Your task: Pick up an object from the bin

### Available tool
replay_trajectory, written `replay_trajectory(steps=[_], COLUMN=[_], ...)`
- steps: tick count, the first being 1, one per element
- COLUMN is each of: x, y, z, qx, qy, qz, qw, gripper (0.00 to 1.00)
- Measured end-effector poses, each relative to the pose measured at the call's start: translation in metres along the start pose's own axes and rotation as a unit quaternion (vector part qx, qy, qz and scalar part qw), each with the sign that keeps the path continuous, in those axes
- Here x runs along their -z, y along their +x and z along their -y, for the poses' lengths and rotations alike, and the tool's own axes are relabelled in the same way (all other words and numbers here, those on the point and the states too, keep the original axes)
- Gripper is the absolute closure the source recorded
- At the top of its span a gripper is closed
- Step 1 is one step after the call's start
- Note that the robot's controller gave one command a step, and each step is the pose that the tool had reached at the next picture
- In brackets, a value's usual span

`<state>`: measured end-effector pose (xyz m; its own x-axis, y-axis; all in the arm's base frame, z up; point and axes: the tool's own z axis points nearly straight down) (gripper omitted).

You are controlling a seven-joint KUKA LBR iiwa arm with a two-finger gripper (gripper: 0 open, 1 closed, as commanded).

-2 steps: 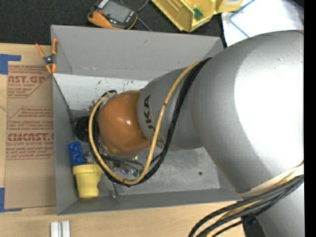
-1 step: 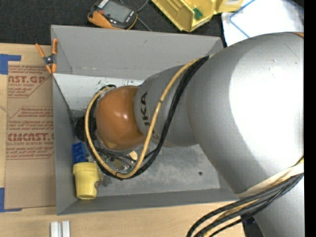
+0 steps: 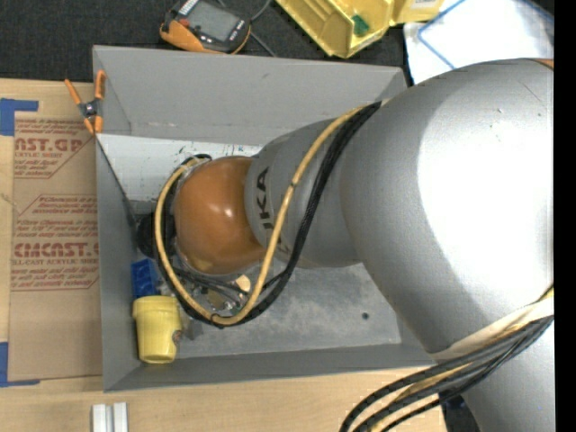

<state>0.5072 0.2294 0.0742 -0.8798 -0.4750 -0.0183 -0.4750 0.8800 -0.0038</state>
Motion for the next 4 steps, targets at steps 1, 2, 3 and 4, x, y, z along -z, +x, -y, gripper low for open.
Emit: replay_trajectory(steps=[1, 2, 3, 4], x=[0.005, 0.021, 0.043, 0.08], y=[0.001, 0.001, 0.002, 0.001], z=[-0.001, -0.002, -0.002, -0.002], qx=[0.0, 0.0, 0.0, 0.001], qy=[-0.001, -0.001, -0.001, -0.001], qz=[-0.0011, -0.0026, -0.0036, -0.0047], qw=[1.0, 1.0, 1.0, 1.0], gripper=[1.0, 1.0, 1.0, 1.0])
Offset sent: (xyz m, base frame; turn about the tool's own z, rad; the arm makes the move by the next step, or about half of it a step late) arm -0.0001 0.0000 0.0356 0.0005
